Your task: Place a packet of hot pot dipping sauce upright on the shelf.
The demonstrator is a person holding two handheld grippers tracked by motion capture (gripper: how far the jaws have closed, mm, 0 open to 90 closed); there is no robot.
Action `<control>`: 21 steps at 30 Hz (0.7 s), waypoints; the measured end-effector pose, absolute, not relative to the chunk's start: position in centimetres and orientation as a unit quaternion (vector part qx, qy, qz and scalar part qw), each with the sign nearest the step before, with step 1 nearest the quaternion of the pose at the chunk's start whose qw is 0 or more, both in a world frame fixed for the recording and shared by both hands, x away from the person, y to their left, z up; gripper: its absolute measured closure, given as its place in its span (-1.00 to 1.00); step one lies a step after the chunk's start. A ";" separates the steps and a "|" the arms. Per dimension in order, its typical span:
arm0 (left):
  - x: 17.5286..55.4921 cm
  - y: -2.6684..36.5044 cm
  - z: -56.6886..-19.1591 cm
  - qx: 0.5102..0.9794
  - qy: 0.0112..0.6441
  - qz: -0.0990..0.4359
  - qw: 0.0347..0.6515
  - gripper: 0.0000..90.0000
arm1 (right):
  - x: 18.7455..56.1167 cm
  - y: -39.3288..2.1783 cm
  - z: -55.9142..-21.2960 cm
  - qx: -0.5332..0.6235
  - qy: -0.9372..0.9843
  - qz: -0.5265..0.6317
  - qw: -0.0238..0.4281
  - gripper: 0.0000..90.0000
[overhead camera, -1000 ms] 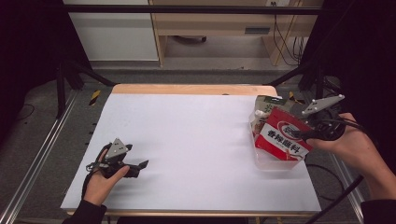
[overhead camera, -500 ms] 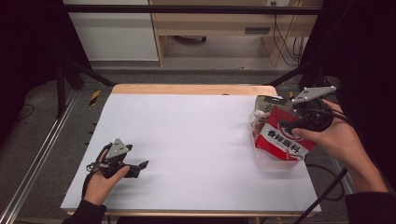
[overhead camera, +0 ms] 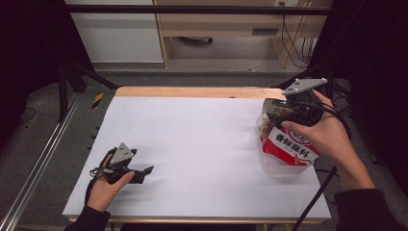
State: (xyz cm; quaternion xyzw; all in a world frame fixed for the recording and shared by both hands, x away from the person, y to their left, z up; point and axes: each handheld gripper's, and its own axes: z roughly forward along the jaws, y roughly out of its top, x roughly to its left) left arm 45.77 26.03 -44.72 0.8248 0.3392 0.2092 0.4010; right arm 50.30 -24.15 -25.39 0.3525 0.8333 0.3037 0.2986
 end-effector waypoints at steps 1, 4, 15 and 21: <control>45.8 26.0 -44.7 0.825 0.339 0.209 0.401 -0.79 | 50.4 -24.0 -25.4 0.354 0.832 0.306 0.298 -0.62; 45.8 26.0 -44.8 0.826 0.339 0.209 0.399 -0.79 | 50.7 -23.7 -25.3 0.360 0.828 0.311 0.298 -0.64; 45.7 25.9 -44.8 0.829 0.333 0.211 0.396 -0.79 | 50.6 -22.3 -24.5 0.404 0.787 0.339 0.319 -0.63; 45.6 26.1 -44.7 0.827 0.336 0.211 0.399 -0.79 | 50.3 -20.5 -24.3 0.393 0.785 0.351 0.325 -0.63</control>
